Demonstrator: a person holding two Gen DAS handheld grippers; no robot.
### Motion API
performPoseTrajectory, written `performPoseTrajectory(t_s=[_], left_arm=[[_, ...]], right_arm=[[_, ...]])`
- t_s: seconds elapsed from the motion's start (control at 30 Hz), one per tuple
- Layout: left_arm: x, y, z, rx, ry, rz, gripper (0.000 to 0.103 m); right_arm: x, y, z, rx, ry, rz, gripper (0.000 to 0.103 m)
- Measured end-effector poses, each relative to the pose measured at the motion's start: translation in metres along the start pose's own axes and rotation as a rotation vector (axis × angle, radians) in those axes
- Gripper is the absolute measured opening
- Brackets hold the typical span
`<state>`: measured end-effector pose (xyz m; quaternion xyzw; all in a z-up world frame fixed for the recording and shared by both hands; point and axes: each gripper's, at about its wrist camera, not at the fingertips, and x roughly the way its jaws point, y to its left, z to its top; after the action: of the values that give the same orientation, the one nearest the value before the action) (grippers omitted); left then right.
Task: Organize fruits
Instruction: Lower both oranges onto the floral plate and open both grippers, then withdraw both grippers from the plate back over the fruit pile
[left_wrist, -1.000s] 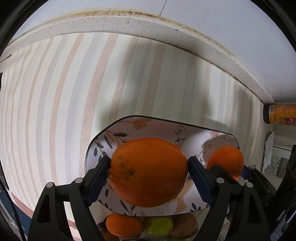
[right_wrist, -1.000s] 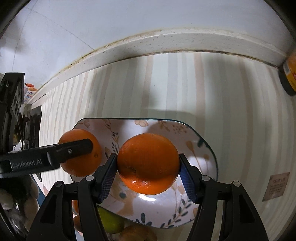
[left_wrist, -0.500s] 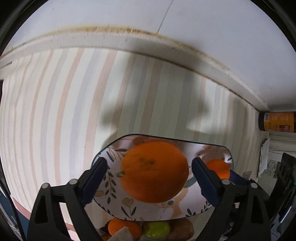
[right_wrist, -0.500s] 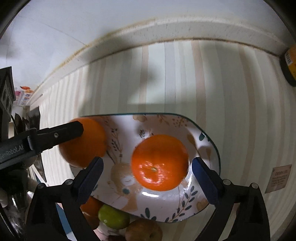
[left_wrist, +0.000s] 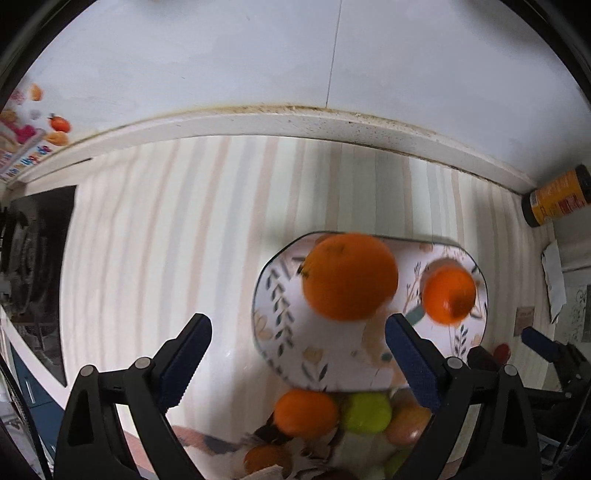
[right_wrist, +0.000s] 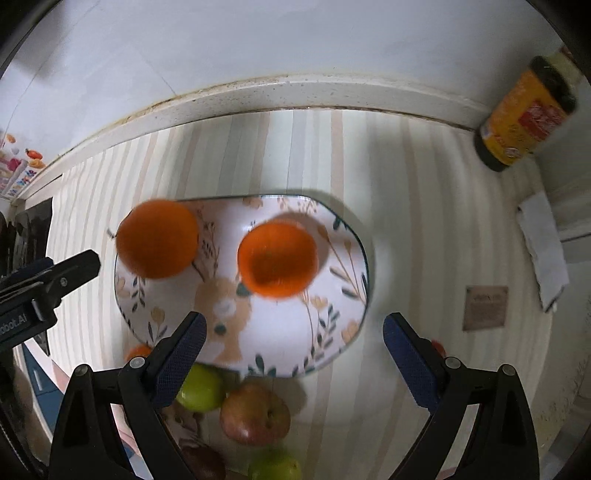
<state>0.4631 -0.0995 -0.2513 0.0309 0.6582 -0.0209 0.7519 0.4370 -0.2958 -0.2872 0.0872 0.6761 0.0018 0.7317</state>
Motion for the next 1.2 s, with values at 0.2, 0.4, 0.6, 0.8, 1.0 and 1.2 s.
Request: performPoseTrajectory(t_s=[0.2, 0.4, 0.6, 0.8, 1.0, 1.2], left_arm=[[-0.041, 0.011, -0.040, 0.014, -0.091, 0.016, 0.096], [-0.075, 0.018, -0.079, 0.026, -0.133, 0.007, 0.096], [-0.108, 0.023, -0.114, 0.043, -0.189, 0.009, 0.096], [-0.143, 0.028, -0.140, 0.050, -0.242, -0.008, 0.096], [-0.168, 0.031, -0.158, 0.060, -0.271, -0.026, 0.096], [-0.176, 0.033, -0.169, 0.060, -0.271, -0.043, 0.096]], right_arm=[[-0.036, 0.004, -0.038, -0.002, -0.076, -0.030, 0.098], [-0.076, 0.008, -0.080, 0.013, -0.144, -0.027, 0.098], [-0.120, 0.010, -0.116, 0.017, -0.226, -0.035, 0.098], [-0.163, 0.014, -0.144, 0.022, -0.287, -0.006, 0.098], [-0.198, 0.019, -0.164, 0.020, -0.337, 0.023, 0.098], [-0.213, 0.022, -0.176, 0.021, -0.351, 0.053, 0.098]])
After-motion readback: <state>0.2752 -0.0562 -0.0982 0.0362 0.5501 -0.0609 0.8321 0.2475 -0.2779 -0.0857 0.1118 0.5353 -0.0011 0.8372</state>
